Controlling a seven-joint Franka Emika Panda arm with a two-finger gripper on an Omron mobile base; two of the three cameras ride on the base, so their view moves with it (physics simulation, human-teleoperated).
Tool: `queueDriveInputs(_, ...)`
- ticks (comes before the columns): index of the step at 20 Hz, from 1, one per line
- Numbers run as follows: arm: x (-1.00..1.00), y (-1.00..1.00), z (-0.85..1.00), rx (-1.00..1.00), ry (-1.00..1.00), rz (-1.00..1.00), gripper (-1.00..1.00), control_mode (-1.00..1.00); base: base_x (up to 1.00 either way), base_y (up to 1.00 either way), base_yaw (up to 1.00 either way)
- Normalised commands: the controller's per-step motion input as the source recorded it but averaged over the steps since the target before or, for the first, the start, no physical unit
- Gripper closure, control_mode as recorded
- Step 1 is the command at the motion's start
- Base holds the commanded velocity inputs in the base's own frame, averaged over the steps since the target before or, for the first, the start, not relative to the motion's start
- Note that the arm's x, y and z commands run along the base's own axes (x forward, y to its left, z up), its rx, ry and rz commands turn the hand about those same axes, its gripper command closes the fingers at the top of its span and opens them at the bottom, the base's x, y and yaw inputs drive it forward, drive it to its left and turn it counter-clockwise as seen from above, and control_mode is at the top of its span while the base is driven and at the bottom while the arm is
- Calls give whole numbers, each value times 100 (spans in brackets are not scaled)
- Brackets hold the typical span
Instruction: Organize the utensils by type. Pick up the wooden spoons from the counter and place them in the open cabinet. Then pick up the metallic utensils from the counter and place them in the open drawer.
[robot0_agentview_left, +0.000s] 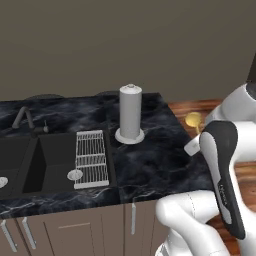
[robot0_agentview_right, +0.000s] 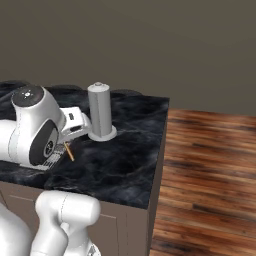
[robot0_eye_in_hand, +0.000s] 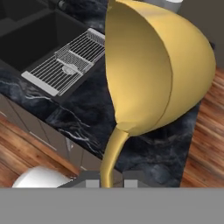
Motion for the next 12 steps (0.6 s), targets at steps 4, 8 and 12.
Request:
queueDriveInputs(4, -22, 0, 2, 0, 0, 0, 100, -100, 0, 0, 0)
queueDriveInputs(8, 0, 0, 0, 0, 0, 0, 100, -100, 0, 0, 0)
queueDriveInputs(12, 0, 0, 0, 0, 0, 0, 100, -100, 0, 0, 0)
